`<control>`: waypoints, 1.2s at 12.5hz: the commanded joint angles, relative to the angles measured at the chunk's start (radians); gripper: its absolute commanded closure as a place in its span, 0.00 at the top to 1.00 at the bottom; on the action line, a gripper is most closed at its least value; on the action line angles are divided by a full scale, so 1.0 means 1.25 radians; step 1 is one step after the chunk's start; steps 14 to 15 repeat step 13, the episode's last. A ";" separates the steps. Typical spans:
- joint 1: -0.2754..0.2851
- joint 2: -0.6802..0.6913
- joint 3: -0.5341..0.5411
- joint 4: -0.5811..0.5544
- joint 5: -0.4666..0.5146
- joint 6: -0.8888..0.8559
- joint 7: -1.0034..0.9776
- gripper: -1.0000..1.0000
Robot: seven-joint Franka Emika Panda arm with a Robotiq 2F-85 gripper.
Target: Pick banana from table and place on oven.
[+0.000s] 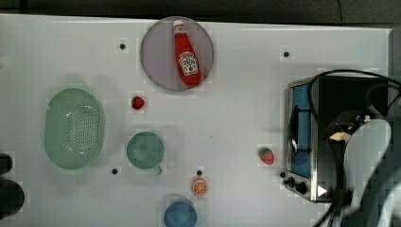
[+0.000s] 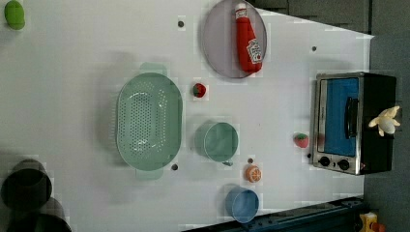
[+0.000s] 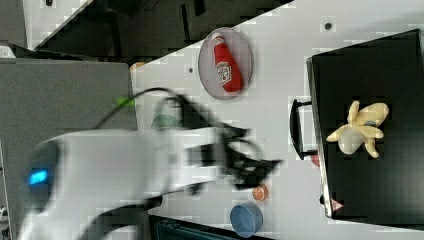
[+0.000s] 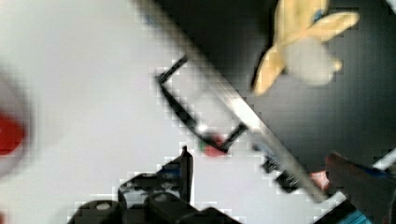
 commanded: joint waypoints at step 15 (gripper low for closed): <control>0.059 -0.194 0.373 -0.105 -0.108 -0.033 0.712 1.00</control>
